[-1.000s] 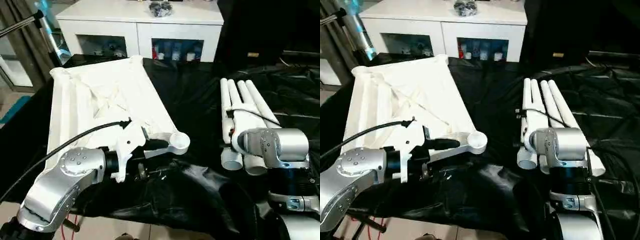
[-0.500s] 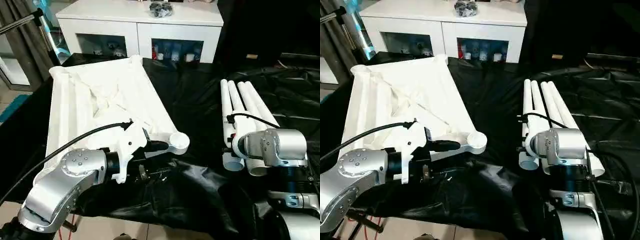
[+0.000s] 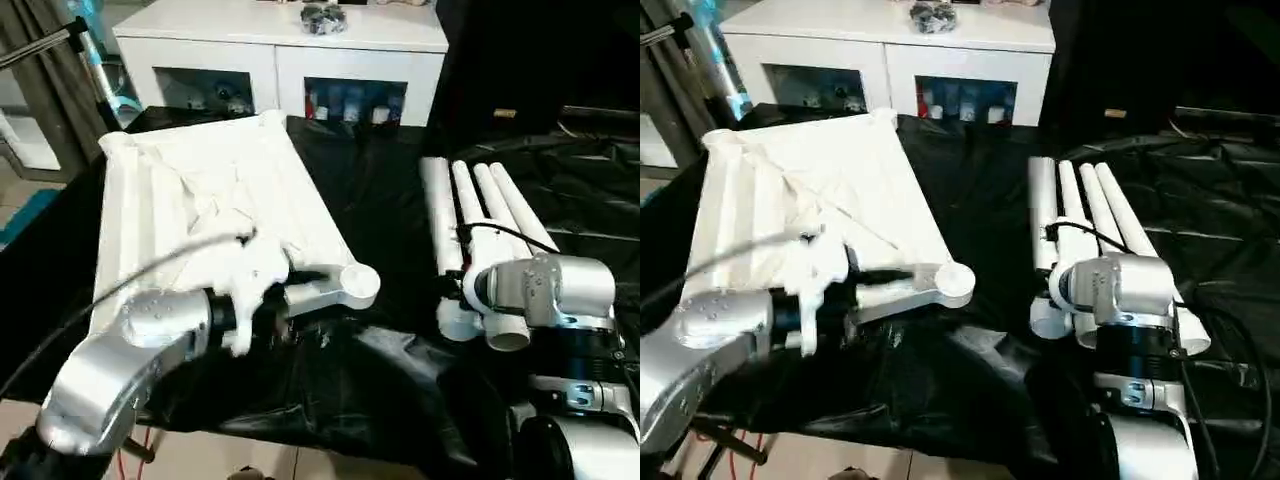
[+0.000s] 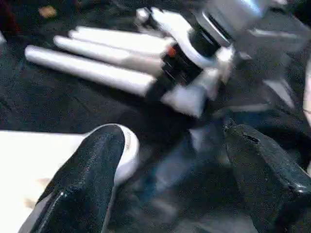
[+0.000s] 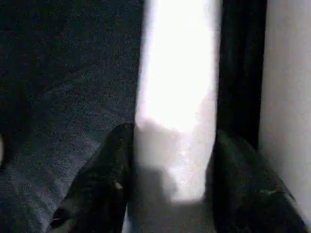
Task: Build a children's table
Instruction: Pick table leg
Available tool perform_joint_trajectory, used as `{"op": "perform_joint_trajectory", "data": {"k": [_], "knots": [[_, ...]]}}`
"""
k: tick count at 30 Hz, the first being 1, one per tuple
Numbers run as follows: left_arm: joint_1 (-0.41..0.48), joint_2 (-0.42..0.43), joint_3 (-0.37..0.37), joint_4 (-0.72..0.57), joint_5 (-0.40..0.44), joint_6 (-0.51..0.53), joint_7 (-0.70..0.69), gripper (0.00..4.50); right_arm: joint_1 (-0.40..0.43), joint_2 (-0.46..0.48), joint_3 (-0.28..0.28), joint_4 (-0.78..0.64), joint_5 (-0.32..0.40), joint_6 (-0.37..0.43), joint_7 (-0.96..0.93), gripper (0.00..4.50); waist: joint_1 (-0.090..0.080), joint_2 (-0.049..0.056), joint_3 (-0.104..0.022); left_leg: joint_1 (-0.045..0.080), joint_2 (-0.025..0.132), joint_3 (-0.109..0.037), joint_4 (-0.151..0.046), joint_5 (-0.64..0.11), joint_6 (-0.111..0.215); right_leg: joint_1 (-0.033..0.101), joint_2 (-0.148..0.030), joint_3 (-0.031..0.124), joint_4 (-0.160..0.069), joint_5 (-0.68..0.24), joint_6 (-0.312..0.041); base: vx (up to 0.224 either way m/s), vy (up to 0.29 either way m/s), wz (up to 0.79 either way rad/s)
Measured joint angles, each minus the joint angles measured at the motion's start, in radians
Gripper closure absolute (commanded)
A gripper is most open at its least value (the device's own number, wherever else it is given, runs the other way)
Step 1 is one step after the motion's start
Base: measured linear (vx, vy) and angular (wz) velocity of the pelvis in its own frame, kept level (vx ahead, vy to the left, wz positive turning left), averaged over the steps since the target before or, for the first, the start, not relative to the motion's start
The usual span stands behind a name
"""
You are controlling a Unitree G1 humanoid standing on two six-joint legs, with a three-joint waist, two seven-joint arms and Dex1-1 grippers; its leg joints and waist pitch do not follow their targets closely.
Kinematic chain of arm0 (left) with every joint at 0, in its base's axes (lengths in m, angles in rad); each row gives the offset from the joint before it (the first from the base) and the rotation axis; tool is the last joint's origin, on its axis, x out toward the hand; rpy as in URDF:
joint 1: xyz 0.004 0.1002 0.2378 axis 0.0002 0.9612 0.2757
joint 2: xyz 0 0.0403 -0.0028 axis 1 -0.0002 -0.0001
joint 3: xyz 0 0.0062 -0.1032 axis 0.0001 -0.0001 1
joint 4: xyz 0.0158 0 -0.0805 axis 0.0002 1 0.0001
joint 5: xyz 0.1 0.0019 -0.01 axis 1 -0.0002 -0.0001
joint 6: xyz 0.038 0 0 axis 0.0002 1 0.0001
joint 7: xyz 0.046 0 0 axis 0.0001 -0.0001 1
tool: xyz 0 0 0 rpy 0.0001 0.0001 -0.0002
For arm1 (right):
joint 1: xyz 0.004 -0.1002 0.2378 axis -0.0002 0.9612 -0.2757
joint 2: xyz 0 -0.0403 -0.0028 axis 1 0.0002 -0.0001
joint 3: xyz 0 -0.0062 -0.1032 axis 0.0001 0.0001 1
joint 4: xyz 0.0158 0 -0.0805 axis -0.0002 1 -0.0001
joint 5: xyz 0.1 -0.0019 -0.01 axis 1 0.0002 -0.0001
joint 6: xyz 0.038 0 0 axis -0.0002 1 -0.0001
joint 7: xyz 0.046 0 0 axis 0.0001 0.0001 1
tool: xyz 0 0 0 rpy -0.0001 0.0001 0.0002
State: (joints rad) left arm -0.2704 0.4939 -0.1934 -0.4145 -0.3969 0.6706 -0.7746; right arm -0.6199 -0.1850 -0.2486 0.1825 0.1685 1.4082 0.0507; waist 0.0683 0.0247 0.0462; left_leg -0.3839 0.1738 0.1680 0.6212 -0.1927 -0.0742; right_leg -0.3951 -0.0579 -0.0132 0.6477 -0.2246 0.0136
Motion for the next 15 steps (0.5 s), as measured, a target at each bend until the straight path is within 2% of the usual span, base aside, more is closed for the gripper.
{"op": "perform_joint_trajectory", "data": {"k": [3, 9, 10, 11, 13, 15], "knots": [[-0.025, -0.014, 0.006, 0.024, 0.001, -0.009, 0.02, 0.72, 0.0, 0.005, -0.01, -0.024, 0.001, 0.001, 0.001, 2.53, 0.003, 0.004, -0.001, 0.0, 0.0, 0.0, 0.0, 0.001, -0.001, 0.0, 0.0, 0.0, 0.0, 0.0, 0.0, 0.0, 0.0, 0.0], [-0.088, -0.06, 0.018, 0.084, 0.004, -0.007, 0.058, 0.72, 0.011, 0.007, -0.042, -0.031, 0.013, -0.01, 0.005, 2.59, 0.014, 0.01, 0.0, 0.0, 0.0, 0.0, 0.0, 0.001, -0.002, 0.0, 0.0, 0.0, 0.0, 0.001, 0.0, 0.0, 0.0, 0.0], [-0.102, -0.079, 0.026, 0.096, 0.003, -0.003, 0.072, 0.72, 0.022, 0.013, -0.06, -0.046, 0.023, -0.034, 0.011, 2.59, 0.017, 0.011, 0.0, 0.0, 0.0, 0.0, 0.0, 0.001, -0.002, 0.0, 0.0, 0.0, 0.0, 0.001, 0.0, 0.0, 0.0, 0.0], [-0.135, -0.128, 0.047, 0.131, -0.003, 0.01, 0.112, 0.72, 0.043, 0.029, -0.091, -0.072, 0.047, -0.104, 0.037, 2.59, 0.021, 0.011, 0.001, -0.001, 0.0, 0.0, 0.0, 0.001, -0.002, 0.0, 0.0, 0.0, 0.0, 0.001, 0.0, 0.0, 0.0, 0.0], [-0.187, -0.195, 0.087, 0.174, -0.015, 0.028, 0.178, 0.72, 0.046, 0.05, -0.109, -0.119, 0.092, -0.199, 0.087, 2.59, 0.021, 0.015, 0.002, -0.001, 0.0, 0.0, 0.0, 0.001, -0.002, -0.001, 0.0, 0.0, 0.0, 0.003, 0.0, 0.0, 0.0, 0.0], [-0.235, -0.267, 0.135, 0.209, -0.055, 0.057, 0.239, 0.72, 0.044, 0.053, -0.122, -0.168, 0.133, -0.226, 0.132, 2.59, 0.022, 0.015, 0.002, -0.001, 0.0, 0.0, 0.0, 0.002, 0.0, -0.001, 0.0, 0.0, 0.0, 0.003, 0.0, 0.0, 0.0, 0.0]]}}
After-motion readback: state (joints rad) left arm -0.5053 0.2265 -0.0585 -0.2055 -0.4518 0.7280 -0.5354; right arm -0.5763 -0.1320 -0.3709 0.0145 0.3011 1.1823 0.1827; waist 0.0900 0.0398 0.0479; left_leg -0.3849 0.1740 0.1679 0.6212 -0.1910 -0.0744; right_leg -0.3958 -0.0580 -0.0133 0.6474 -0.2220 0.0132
